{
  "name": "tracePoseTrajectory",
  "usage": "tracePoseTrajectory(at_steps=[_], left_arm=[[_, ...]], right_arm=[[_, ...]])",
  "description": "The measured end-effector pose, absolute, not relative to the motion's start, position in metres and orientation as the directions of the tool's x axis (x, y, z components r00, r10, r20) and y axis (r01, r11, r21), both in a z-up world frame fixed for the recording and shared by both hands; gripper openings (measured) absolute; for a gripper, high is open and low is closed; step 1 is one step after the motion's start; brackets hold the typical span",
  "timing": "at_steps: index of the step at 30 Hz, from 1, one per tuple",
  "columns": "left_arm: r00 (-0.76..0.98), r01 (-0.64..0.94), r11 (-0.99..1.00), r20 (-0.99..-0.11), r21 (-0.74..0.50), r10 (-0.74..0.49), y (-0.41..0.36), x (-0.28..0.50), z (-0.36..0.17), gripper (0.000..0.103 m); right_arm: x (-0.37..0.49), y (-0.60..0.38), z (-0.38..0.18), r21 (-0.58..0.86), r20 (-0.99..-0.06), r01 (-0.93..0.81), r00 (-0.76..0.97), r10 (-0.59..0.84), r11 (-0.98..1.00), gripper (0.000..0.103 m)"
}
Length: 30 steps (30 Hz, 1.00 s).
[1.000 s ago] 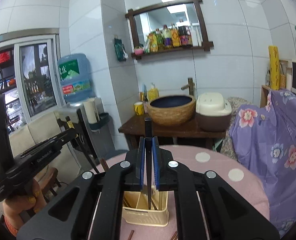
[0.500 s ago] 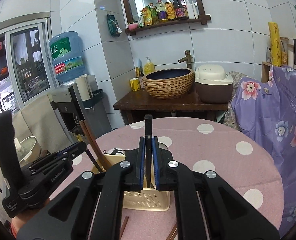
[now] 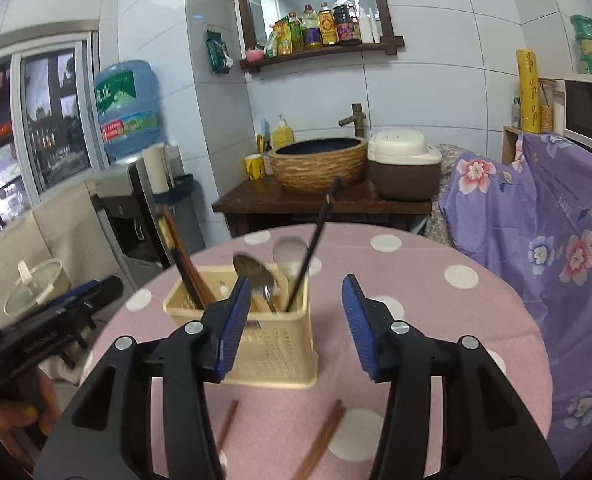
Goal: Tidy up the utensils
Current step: 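Open left tool over the holder while right tool releases the black stick into it, then move both open tools down to the wooden chopsticks beside the holder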
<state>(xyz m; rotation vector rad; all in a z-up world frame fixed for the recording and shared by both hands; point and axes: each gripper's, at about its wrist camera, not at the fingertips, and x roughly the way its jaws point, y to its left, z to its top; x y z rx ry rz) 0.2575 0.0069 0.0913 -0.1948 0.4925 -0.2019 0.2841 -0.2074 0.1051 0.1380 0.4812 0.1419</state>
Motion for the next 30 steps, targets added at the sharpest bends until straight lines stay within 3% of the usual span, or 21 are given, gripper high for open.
tracePoseTrajectory(at_steps=[13,30], left_arm=[[0.744,0.058,0.975,-0.642,-0.214,-0.185,0.021,0.22,-0.009,0.06],[0.689,0.012,0.976,-0.705,-0.219,-0.167,0.027,0.191,-0.05,0.06]], right_arm=[[0.241,-0.205,-0.006,0.112,-0.687,-0.045,0.719,0.11,0.993,0.063],[0.21,-0.193,-0.055,0.085,-0.774,-0.027,0.627,0.083,0.996,0.066]])
